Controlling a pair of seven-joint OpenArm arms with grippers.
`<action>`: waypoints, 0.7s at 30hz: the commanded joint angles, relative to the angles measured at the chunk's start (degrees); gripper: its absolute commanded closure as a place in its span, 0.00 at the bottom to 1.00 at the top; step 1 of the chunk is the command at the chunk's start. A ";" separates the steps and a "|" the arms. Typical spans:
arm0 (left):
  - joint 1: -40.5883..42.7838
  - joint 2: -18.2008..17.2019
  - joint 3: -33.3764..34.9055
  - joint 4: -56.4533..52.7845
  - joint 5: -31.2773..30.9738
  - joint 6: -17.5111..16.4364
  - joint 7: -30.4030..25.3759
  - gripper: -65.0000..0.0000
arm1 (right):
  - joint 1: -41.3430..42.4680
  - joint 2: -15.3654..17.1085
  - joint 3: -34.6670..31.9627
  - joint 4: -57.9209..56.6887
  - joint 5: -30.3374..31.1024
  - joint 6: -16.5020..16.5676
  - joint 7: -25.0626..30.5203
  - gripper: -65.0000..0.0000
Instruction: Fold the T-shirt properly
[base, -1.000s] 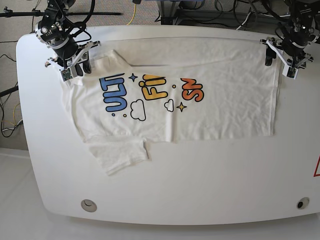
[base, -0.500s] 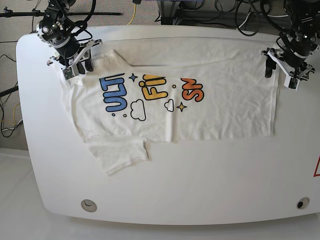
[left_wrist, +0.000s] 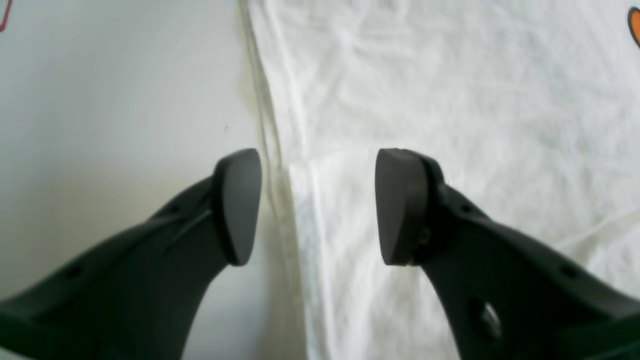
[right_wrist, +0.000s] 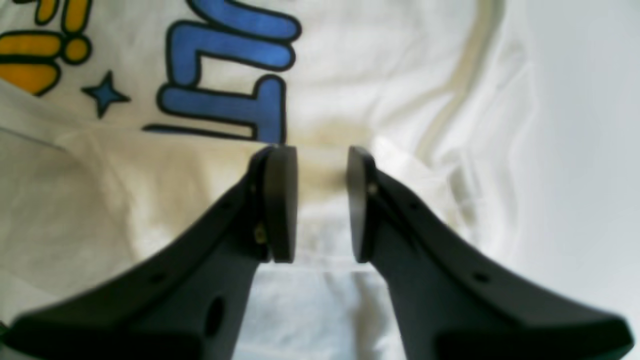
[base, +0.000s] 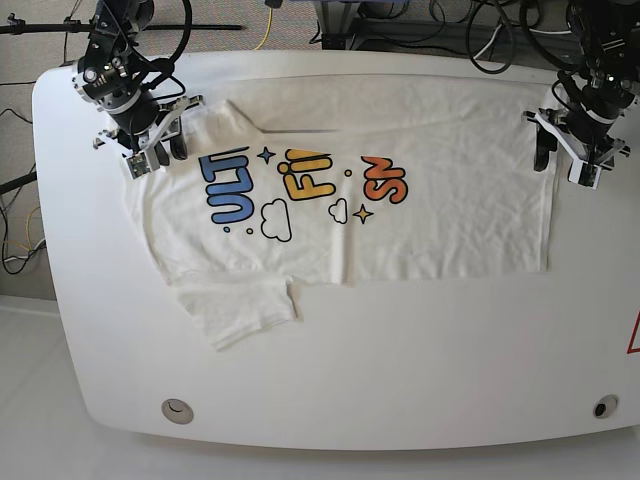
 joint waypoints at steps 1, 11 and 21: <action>-0.85 -0.47 -0.31 0.77 -0.21 -0.06 -1.03 0.47 | 0.10 0.46 0.20 0.73 0.50 0.06 1.32 0.74; -3.88 -0.01 0.39 -1.44 -0.23 0.43 2.22 0.29 | -0.23 0.70 -0.89 -0.34 0.21 0.06 1.88 0.75; -6.16 0.33 -7.29 0.55 -7.21 0.76 5.74 0.27 | -0.13 0.61 -1.81 -0.24 -0.12 0.06 2.06 0.74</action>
